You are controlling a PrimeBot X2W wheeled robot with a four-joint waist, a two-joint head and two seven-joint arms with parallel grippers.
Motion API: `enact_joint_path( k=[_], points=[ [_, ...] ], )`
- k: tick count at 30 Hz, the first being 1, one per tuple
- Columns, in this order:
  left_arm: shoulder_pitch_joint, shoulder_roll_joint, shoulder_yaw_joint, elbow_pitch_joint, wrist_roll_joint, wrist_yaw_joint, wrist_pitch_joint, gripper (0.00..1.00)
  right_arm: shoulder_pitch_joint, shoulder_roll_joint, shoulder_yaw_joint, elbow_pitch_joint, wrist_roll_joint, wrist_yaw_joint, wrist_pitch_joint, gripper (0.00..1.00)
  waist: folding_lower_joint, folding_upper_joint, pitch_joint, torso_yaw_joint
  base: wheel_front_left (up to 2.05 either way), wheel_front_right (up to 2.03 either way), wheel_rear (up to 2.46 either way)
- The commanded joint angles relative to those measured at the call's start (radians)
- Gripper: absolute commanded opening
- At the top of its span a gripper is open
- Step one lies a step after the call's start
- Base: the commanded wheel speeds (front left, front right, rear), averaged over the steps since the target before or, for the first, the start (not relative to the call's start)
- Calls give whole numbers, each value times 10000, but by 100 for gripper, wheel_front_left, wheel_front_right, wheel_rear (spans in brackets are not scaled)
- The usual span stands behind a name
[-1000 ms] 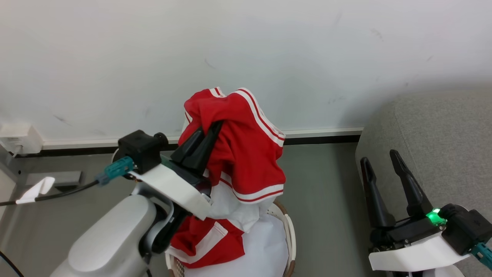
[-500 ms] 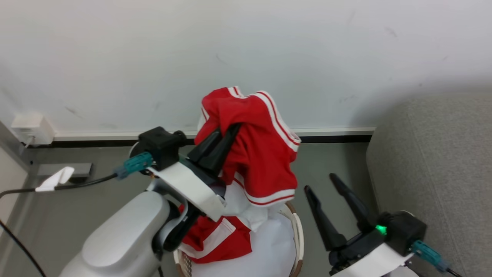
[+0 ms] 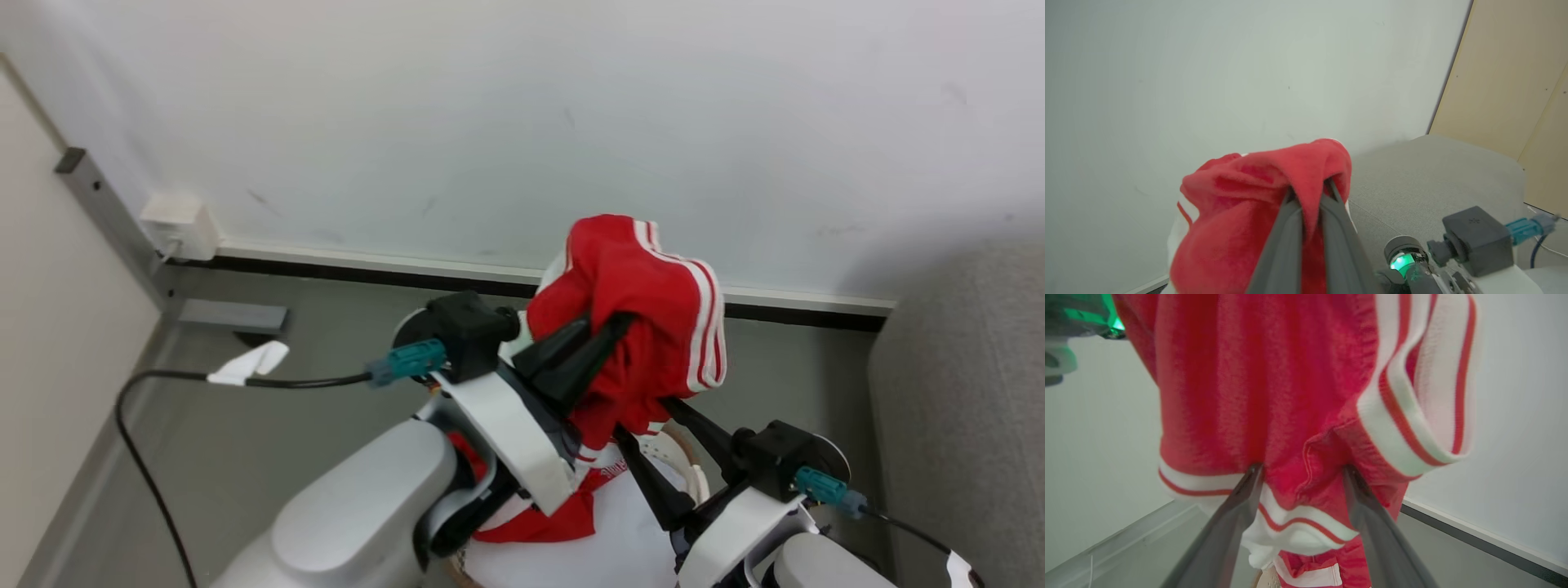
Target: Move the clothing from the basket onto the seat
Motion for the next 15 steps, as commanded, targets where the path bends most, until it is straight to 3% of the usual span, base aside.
enact_joint_path(
  k=[1,15],
  points=[
    [-102,-33,-34,4,-10,-65,33,0,-181,-56,58,110,83,-21,6,100,-1,-1,-32,254,0,0,0],
    [-264,-750,-932,315,-446,-456,163,0,-1514,172,1402,2104,805,-21,6,100,-1,-1,-242,1340,0,0,0]
  ],
)
